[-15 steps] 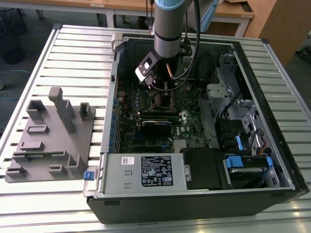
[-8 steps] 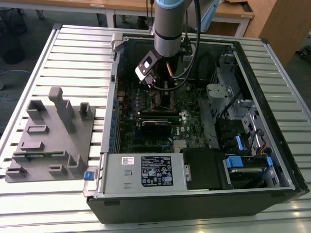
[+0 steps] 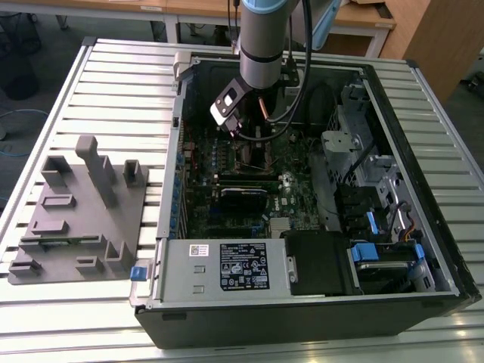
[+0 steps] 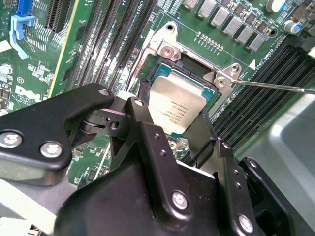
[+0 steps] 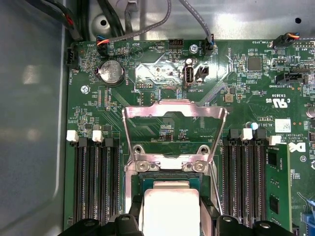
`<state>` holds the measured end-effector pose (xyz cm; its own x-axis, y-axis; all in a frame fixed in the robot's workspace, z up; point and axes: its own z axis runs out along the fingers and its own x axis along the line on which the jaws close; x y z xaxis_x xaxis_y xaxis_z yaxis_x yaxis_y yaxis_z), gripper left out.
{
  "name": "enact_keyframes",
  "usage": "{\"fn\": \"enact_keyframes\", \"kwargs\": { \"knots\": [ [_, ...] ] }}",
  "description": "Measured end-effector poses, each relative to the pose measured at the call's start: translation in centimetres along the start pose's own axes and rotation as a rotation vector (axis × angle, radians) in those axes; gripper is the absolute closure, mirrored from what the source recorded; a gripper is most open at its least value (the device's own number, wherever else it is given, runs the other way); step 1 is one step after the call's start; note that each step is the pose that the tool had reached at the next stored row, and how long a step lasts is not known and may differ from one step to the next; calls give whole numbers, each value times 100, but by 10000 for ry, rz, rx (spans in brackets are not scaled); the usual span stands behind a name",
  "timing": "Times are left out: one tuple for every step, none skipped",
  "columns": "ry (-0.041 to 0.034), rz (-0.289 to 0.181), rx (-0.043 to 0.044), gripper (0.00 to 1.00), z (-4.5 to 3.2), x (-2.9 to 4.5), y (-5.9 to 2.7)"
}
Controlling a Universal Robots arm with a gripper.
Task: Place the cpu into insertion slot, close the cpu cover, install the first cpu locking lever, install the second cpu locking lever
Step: 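Place the cpu into insertion slot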
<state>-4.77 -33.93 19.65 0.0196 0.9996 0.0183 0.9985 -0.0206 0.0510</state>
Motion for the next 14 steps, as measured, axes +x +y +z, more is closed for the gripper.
{"fn": "enact_keyframes", "kwargs": {
  "knots": [
    [0,1,0,46,0,0,0],
    [0,2,0,46,0,0,0],
    [0,3,0,46,0,0,0],
    [0,3,0,46,0,0,0],
    [0,5,0,46,1,0,0],
    [-1,16,0,46,1,0,0],
    [-2,30,-1,46,1,0,0],
    [-2,40,-1,46,1,0,0],
    [-2,43,0,46,1,0,0],
    [-3,45,-1,46,1,0,0],
    [-2,45,-1,46,1,0,0],
    [-2,46,-1,46,1,0,0],
    [-2,46,-1,46,2,0,0],
    [1,46,-3,46,5,0,0]
  ]
}}
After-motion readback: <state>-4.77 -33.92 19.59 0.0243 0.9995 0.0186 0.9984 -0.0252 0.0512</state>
